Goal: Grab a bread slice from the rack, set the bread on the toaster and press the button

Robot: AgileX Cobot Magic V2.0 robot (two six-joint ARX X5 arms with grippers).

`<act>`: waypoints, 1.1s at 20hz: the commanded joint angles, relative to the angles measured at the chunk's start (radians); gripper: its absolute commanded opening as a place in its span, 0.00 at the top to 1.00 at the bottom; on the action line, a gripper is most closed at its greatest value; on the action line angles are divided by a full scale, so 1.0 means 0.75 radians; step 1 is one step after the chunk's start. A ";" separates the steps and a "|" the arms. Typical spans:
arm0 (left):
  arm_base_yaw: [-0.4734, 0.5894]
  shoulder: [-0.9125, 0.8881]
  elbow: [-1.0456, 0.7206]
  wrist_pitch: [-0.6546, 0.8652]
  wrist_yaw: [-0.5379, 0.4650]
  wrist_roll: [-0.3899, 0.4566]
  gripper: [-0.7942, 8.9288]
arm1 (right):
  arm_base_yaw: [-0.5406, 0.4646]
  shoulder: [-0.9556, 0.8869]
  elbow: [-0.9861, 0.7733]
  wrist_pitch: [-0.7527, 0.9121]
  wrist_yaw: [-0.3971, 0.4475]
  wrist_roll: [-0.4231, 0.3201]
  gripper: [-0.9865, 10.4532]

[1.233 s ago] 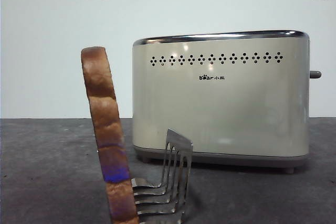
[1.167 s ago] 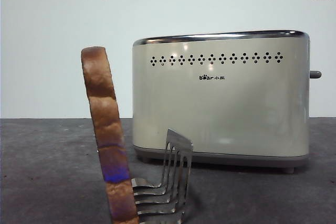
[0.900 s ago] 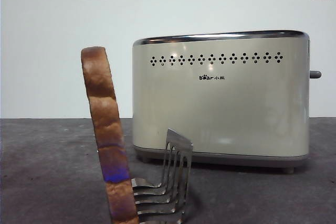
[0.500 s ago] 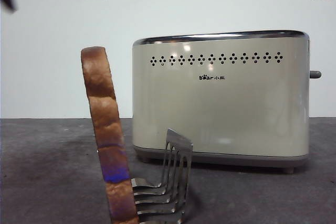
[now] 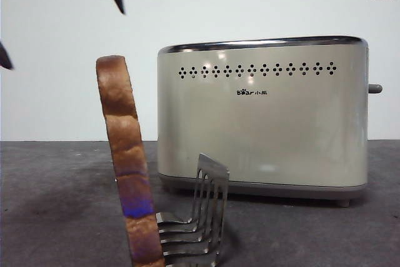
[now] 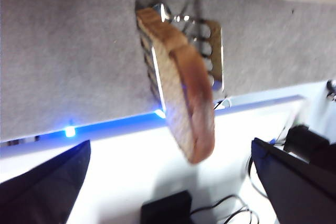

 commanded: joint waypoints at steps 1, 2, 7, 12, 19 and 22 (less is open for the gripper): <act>-0.029 0.052 -0.005 0.040 -0.010 -0.075 0.36 | 0.001 -0.002 0.005 0.005 -0.005 -0.016 0.92; -0.041 0.075 -0.005 0.043 -0.026 -0.078 0.37 | 0.001 -0.002 0.005 0.005 -0.005 -0.016 0.92; -0.101 0.166 -0.005 0.111 -0.045 -0.104 0.37 | 0.001 -0.002 0.005 0.006 -0.004 -0.039 0.92; -0.176 0.192 -0.004 0.152 -0.081 -0.105 0.61 | 0.001 -0.001 0.005 0.006 -0.004 -0.040 0.92; -0.191 0.192 -0.005 0.159 -0.084 -0.116 0.86 | 0.001 -0.001 0.005 0.004 -0.005 -0.039 0.92; -0.191 0.192 -0.005 0.165 -0.078 -0.116 0.86 | 0.001 -0.001 0.005 0.004 -0.005 -0.039 0.92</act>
